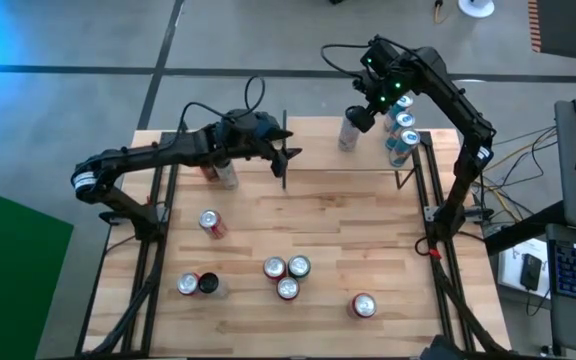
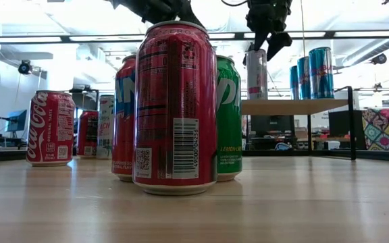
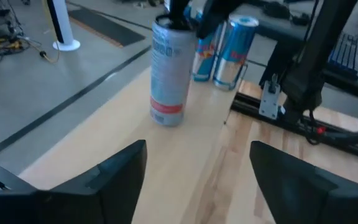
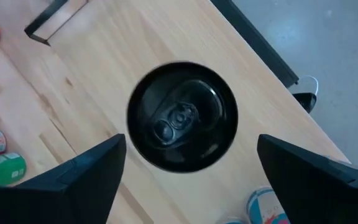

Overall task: Place canned beverage on shelf
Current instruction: Put the bottom white-pink soda can on the shelf

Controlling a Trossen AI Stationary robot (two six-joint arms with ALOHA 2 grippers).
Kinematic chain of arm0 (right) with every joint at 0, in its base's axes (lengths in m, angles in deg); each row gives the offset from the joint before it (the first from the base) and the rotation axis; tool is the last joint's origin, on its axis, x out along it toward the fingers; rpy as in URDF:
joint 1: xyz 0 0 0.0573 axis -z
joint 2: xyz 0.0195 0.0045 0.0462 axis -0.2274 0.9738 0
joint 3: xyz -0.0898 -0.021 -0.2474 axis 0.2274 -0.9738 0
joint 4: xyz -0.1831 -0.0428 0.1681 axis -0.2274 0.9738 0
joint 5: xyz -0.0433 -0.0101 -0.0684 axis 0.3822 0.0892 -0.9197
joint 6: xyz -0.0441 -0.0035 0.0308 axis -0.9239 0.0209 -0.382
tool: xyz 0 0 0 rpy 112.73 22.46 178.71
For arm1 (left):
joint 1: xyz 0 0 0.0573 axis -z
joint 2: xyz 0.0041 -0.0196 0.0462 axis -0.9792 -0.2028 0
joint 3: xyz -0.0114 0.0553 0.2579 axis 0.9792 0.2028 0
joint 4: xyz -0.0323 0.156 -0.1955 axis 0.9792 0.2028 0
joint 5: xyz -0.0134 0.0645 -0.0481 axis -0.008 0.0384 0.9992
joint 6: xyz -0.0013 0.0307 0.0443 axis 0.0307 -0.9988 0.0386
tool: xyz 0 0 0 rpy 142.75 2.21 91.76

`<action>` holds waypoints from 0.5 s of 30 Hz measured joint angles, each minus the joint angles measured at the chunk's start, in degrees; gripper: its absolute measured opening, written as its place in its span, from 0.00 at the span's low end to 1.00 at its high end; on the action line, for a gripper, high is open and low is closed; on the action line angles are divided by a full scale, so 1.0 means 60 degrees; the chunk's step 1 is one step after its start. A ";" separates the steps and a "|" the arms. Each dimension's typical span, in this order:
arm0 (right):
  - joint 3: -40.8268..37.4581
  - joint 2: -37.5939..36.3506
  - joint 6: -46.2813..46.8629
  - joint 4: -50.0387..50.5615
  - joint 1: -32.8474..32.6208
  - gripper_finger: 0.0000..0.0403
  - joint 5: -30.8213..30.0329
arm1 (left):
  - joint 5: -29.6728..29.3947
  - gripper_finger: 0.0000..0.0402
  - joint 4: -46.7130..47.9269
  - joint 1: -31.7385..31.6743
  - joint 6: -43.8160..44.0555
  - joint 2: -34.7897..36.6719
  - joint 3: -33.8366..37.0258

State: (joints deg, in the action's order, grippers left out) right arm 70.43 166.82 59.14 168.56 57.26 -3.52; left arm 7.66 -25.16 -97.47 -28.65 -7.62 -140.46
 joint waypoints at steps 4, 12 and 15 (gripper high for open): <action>0.0000 -0.0360 0.0301 -0.0343 0.0000 0.87 0.0004 | 0.0414 0.74 -0.0949 -0.0218 -0.0162 -0.0207 0.0000; 0.0511 -0.1576 0.1279 -0.1086 0.0000 0.84 0.0083 | 0.1341 0.77 -0.3951 -0.0391 -0.0690 -0.1898 -0.0404; 0.0510 -0.2053 0.1580 -0.1060 0.0000 0.83 0.0087 | 0.1259 0.79 -0.3746 -0.0377 -0.0771 -0.2702 -0.1447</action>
State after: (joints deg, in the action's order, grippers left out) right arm 73.49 154.51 68.62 162.20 57.26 -2.99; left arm 15.21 -47.64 -99.73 -33.28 -23.83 -149.14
